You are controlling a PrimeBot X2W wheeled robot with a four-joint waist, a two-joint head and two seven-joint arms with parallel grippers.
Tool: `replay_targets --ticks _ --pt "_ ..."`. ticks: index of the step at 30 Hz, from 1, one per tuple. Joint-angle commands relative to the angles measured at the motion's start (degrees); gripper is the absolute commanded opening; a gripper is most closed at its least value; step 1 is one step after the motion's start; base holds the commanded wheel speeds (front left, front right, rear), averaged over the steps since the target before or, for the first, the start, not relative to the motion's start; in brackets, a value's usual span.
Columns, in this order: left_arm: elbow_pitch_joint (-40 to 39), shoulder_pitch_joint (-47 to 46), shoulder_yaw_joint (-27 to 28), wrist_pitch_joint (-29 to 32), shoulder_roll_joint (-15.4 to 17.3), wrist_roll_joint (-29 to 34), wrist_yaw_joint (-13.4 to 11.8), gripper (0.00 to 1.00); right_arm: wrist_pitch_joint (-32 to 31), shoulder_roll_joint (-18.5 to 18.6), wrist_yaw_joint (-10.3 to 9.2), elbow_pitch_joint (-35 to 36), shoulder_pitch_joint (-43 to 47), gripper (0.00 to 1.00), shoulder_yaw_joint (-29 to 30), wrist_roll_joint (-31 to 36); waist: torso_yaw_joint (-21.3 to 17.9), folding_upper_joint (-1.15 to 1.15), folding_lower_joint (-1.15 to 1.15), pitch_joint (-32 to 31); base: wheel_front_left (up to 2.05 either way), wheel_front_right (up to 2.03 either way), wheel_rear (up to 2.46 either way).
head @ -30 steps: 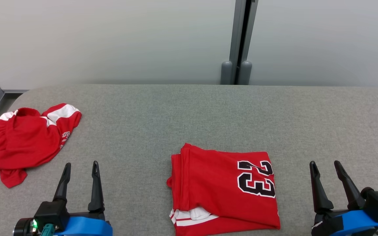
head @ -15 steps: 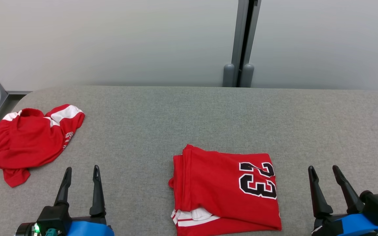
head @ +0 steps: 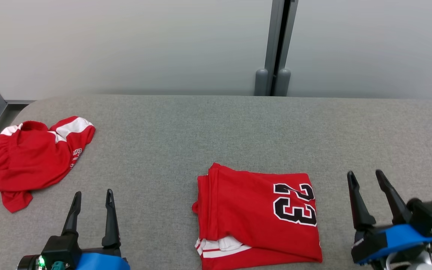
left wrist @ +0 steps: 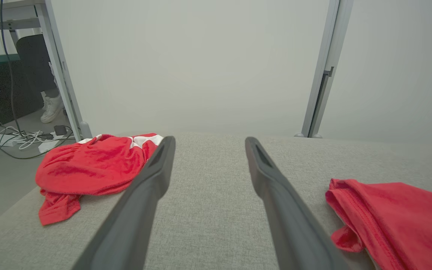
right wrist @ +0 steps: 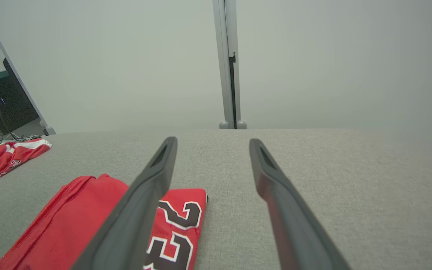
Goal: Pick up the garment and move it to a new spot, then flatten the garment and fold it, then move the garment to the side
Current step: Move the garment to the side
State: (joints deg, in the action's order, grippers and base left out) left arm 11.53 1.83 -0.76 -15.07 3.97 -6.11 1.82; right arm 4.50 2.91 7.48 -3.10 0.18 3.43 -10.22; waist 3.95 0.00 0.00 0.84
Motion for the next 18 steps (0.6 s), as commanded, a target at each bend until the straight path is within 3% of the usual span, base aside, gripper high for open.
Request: replay_targets --ticks 1,9,18 --pt "0.02 -0.73 -0.20 -0.14 0.41 -0.35 -0.10 1.00 -0.53 0.00 0.03 -0.33 -1.68 1.00 -0.23 0.12 0.06 0.00 0.00 0.29 0.00 0.00 0.00" --pt "0.63 -3.09 -1.77 -0.15 0.14 -0.55 0.23 1.00 -3.60 0.04 0.03 -7.66 -8.72 1.00 -3.66 1.18 1.62 0.00 0.00 2.91 0.00 0.00 0.00" --pt "1.66 -4.97 -3.10 -0.15 -0.27 -1.19 0.56 1.00 -1.78 0.06 0.03 -18.83 -10.35 1.00 -4.22 1.79 3.48 0.00 0.00 5.38 0.00 0.00 0.00"
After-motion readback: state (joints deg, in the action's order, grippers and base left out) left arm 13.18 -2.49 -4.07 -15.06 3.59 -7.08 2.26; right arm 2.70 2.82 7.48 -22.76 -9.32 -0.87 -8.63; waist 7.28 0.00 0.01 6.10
